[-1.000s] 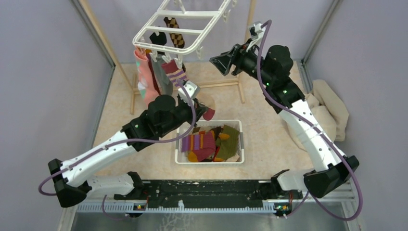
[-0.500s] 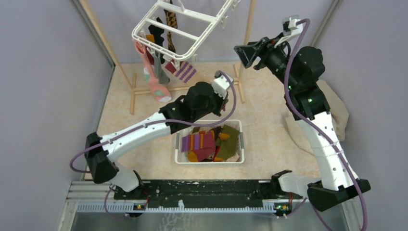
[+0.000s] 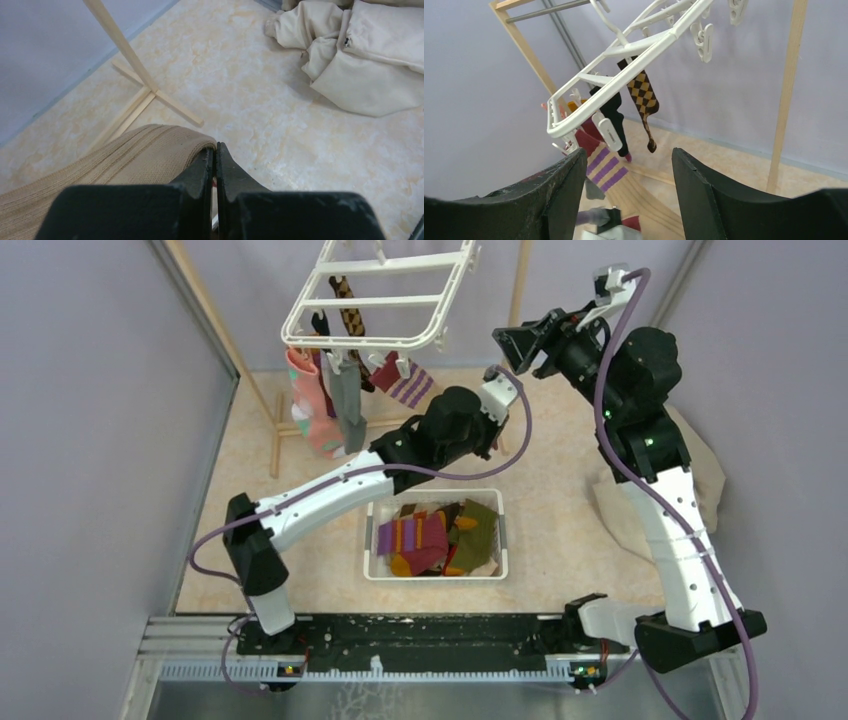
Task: Remove the socks clipped to the hanger
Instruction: Adjust the hanger on the clothesline.
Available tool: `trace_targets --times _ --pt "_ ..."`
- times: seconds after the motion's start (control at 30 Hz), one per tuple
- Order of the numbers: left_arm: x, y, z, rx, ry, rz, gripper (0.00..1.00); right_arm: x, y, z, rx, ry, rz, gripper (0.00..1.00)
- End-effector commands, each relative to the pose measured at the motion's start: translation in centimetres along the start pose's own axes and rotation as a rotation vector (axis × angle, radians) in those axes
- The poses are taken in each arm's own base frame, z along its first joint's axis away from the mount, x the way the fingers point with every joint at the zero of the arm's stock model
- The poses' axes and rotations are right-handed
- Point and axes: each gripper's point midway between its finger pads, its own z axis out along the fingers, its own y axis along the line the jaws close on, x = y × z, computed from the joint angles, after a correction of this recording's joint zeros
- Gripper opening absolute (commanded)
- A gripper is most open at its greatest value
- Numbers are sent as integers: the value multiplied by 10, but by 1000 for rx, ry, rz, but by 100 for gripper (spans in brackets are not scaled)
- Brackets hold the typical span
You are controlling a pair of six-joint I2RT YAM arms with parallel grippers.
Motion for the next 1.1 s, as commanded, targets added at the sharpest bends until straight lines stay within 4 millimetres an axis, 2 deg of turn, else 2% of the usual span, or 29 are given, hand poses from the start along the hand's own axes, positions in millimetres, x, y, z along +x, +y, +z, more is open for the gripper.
trace_targets --times 0.0,0.17,0.37,0.43,0.63,0.87,0.97,1.07 --pt "10 -6 24 10 53 61 4 -39 13 -9 -22 -87 -35 64" --pt "17 -4 29 -4 73 70 4 -42 14 -9 -23 -88 -42 64" --pt "33 6 19 -50 123 78 3 -36 16 -5 -51 -73 -32 64" --pt "37 8 12 -60 127 70 3 -32 17 -2 -67 -62 -24 64" --pt "30 16 -19 -71 63 21 2 -17 25 9 -145 -13 3 65" --pt "22 26 -54 -74 4 -38 3 11 39 29 -318 68 49 66" --pt "25 25 -54 -14 34 -76 1 15 50 33 -405 73 80 66" --pt "35 19 -43 15 84 -58 0 7 61 36 -479 56 100 66"
